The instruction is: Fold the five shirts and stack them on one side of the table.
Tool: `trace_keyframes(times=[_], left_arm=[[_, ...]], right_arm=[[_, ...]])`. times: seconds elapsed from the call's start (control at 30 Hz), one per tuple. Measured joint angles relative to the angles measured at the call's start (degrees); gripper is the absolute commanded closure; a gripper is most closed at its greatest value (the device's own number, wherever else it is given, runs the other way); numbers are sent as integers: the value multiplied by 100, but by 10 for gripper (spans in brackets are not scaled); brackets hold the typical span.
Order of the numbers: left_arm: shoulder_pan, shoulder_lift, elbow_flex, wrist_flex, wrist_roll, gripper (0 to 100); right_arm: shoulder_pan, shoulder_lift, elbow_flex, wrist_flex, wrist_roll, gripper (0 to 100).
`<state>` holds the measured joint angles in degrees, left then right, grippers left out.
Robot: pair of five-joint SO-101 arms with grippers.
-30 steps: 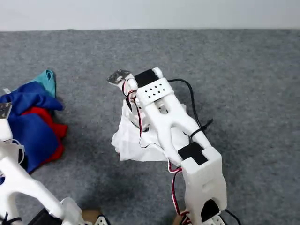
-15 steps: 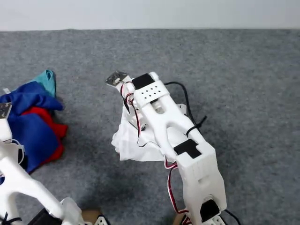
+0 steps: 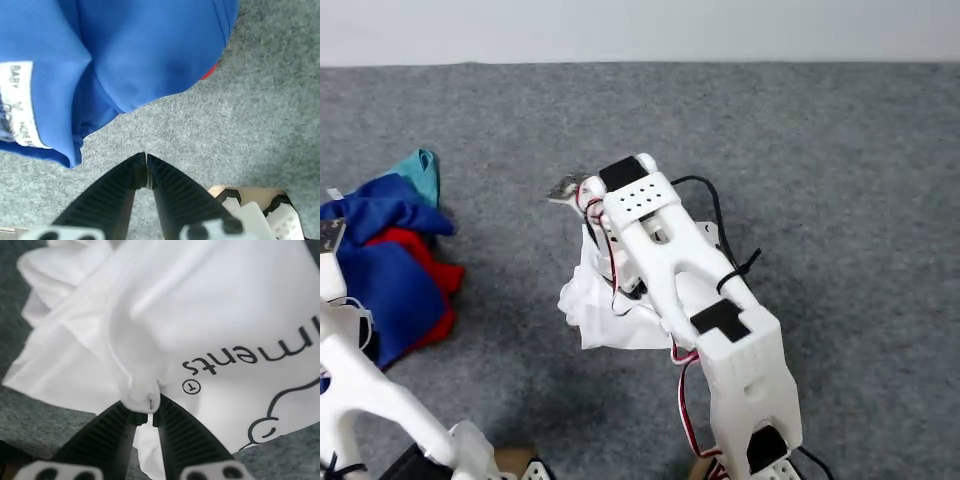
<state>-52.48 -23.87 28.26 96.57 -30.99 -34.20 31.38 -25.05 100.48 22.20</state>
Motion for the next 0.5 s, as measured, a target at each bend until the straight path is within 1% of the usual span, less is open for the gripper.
trace_keyframes(times=[0.13, 0.27, 0.33, 0.4, 0.47, 0.5], left_arm=[[0, 0, 0, 0, 0, 993], [0, 0, 0, 0, 0, 993], [0, 0, 0, 0, 0, 993], [0, 0, 0, 0, 0, 993], [0, 0, 0, 0, 0, 993], [0, 0, 0, 0, 0, 993]], right_arm=[[-220, -387, 0, 0, 9, 989], [-695, -589, 79, 0, 9, 984], [-958, -607, 255, 0, 9, 950], [-1222, -607, 448, 0, -26, 887], [-1433, -607, 527, 0, -255, 834], [-1495, -615, 545, 0, -360, 823]])
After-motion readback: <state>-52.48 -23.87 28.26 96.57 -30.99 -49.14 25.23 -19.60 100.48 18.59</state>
